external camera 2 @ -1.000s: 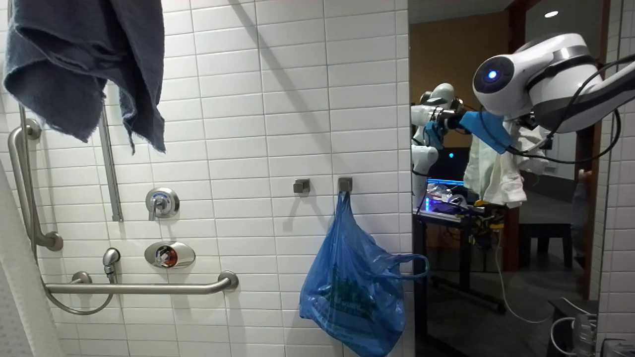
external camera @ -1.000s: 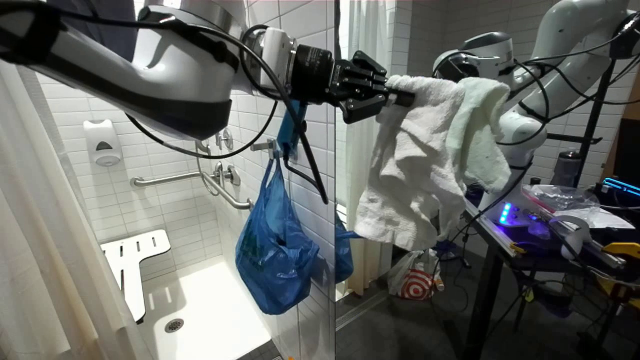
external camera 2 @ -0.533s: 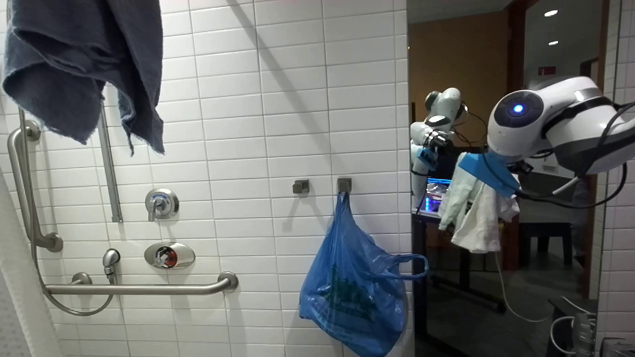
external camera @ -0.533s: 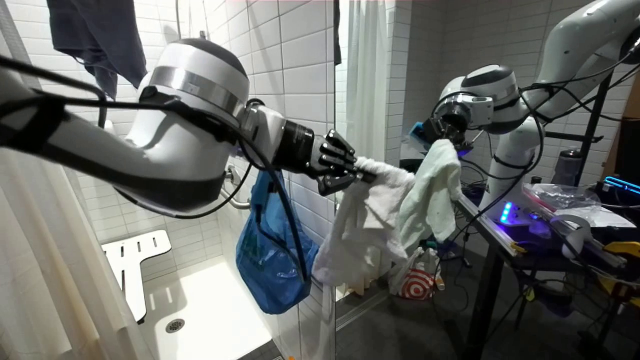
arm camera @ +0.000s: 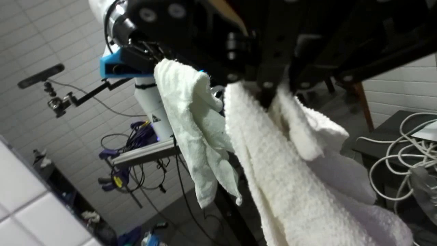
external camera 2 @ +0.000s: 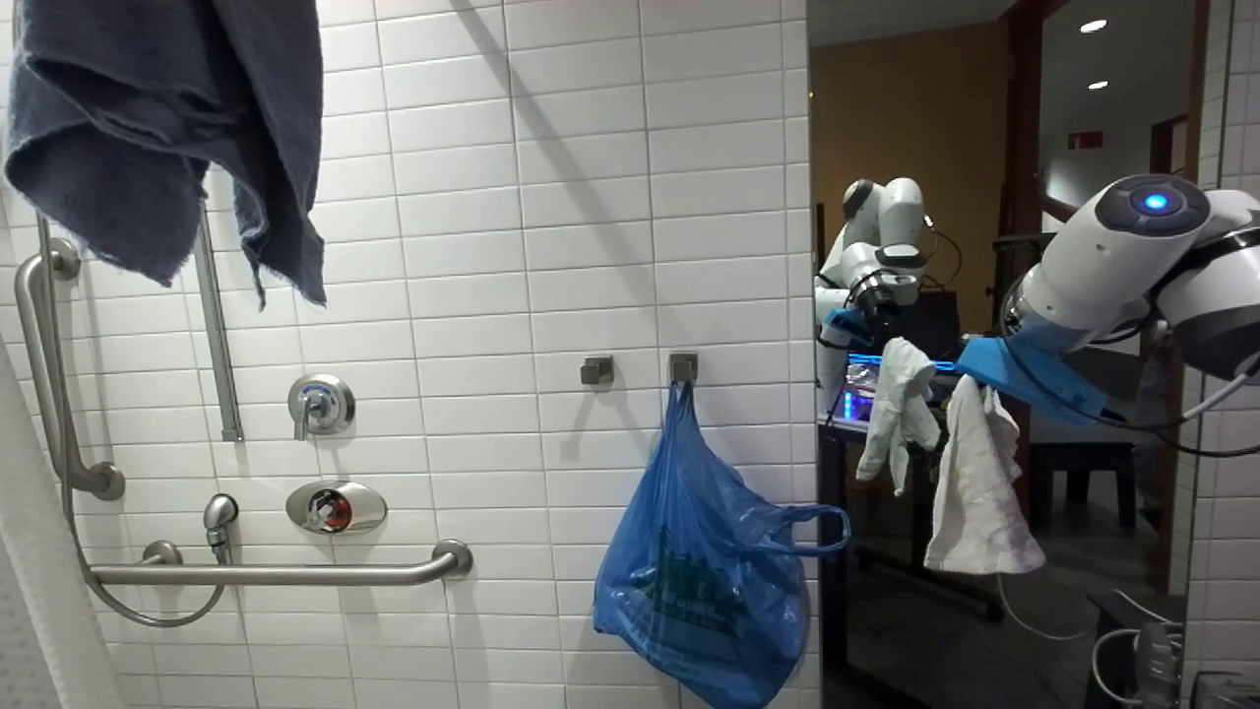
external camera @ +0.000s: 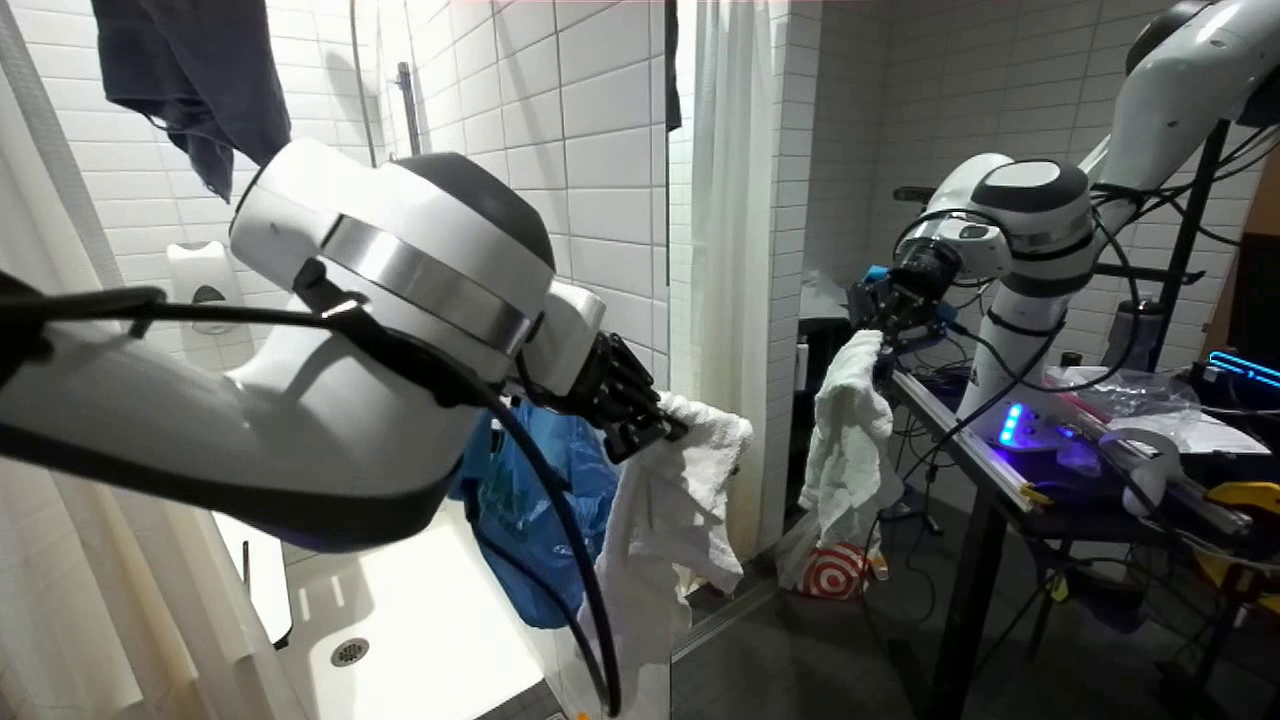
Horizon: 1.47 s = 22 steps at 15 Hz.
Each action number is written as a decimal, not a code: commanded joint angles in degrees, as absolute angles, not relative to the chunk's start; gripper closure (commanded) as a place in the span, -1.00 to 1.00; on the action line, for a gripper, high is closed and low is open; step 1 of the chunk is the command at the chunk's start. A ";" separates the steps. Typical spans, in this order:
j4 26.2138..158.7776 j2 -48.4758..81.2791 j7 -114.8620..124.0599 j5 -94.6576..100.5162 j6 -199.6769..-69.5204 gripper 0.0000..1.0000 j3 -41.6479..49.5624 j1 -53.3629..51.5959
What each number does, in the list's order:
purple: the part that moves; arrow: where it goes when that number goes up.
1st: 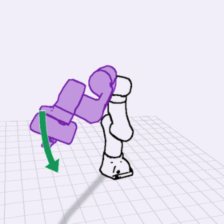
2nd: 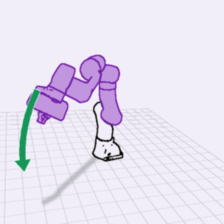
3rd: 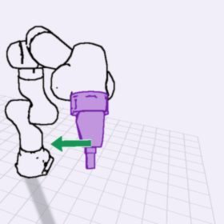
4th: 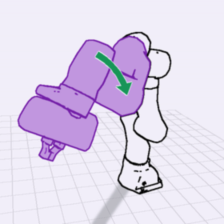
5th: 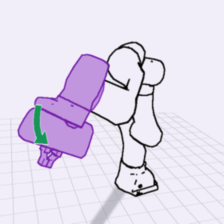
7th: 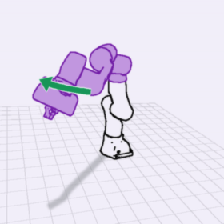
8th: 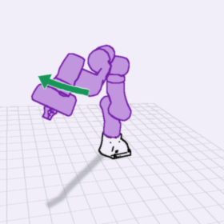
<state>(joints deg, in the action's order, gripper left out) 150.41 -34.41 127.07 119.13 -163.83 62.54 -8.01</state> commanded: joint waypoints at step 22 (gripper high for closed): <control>134.17 -16.50 91.90 110.94 -189.76 0.97 68.37 -8.27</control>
